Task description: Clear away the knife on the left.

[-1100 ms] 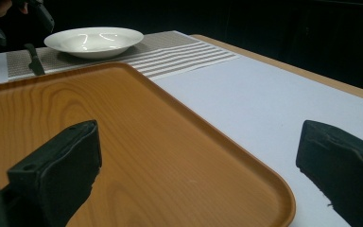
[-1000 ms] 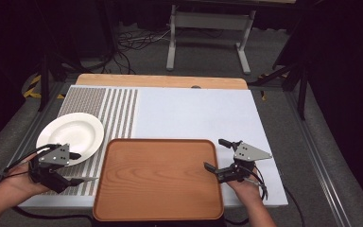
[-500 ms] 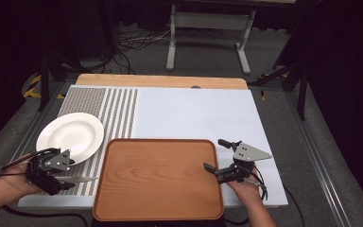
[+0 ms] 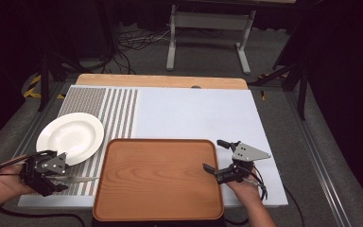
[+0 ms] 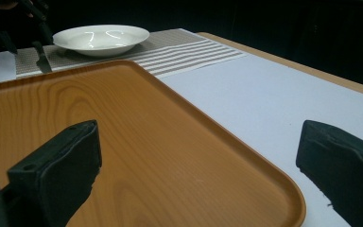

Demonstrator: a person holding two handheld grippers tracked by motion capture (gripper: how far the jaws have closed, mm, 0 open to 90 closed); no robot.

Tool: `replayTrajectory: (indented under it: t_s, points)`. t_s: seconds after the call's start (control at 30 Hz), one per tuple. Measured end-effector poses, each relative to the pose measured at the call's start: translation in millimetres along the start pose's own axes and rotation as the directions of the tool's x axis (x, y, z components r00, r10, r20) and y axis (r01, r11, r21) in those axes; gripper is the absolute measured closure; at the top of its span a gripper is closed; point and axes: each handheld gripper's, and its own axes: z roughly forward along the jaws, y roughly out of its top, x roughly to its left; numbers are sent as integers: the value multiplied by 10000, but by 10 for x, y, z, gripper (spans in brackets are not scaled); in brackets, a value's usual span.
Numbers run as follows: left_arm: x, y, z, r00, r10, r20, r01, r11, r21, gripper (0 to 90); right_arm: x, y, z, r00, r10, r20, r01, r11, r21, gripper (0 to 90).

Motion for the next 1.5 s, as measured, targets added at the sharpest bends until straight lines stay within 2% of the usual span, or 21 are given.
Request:
replayTrajectory:
  t_s: [0.13,0.2,0.33,0.47,0.57,0.67,0.77,0.83,0.9,1.03,1.07,1.1,1.13,1.2,1.23,1.27,1.33,1.4,1.43,1.47,1.5]
  points:
    - [11,-13,6,10000,71,42,-72,9998,202,360,-2,-1,-1,10000,8,-13,-8,10000,4,14]
    - [35,-33,4,9998,175,54,-178,9985,511,377,-3,-2,2,10000,12,-30,-12,10000,23,15]
    - [58,-51,18,9995,304,105,-312,9964,790,414,-3,-2,3,10000,1,-54,-1,10000,20,14]
    - [87,-70,53,9981,565,248,-591,9908,1215,459,-6,-1,-4,10000,-4,-65,4,10000,-6,14]
    - [101,-76,57,9976,622,306,-657,9893,1300,499,-6,1,-7,9999,-3,-102,2,10000,-31,14]
    - [132,-92,90,9967,692,427,-756,9821,1725,517,-2,3,-11,9999,-43,-112,42,10000,-40,14]
    - [135,-99,108,9959,787,456,-860,9785,1875,541,-3,5,-17,9999,-66,-133,66,10000,-45,14]
    - [149,-96,144,9939,965,527,-1055,9719,2105,579,-7,5,-23,9999,-47,-134,47,10000,-69,15]
    - [151,-96,150,9938,933,609,-1043,9711,2147,589,-8,5,-24,9999,-63,-151,62,9999,-80,14]
    - [193,-102,142,9921,1064,672,-1193,9651,2333,674,-4,3,-21,9997,-75,-253,74,10000,-62,15]
    - [200,-109,145,9918,1099,654,-1222,9657,2293,711,-5,3,-19,9996,-72,-284,70,10000,-55,15]
    - [216,-110,146,9890,1308,694,-1434,9624,2305,751,-6,2,-17,9995,-50,-325,48,10000,-65,14]
    - [227,-116,151,9879,1335,794,-1480,9639,2215,770,-8,1,-18,9994,-9,-339,6,10000,-99,14]
    - [234,-114,153,9866,1393,849,-1549,9629,2210,776,-11,2,-19,9994,7,-344,-11,9999,-113,14]
    - [229,-112,149,9858,1464,827,-1621,9580,2367,786,-13,2,-25,9994,42,-356,-48,9998,-169,14]
    - [223,-108,151,9851,1514,818,-1668,9568,2381,793,-15,2,-28,9993,52,-366,-58,9998,-188,14]
    - [213,-81,155,9827,1655,833,-1816,9494,2562,799,-14,3,-35,9993,62,-361,-69,9998,-193,15]
    - [209,-82,162,9826,1662,828,-1819,9514,2486,801,-12,3,-33,9992,55,-393,-64,9997,-217,15]
    - [206,-73,159,9817,1727,806,-1879,9474,2590,801,-12,3,-33,9992,55,-393,-64,9997,-217,15]
    - [214,-64,161,9776,1911,886,-2080,9420,2633,802,-10,3,-32,9992,48,-404,-57,9998,-215,14]
    - [199,-68,160,9800,1829,786,-1973,9444,2629,804,-6,5,-33,9991,29,-411,-38,9998,-214,15]
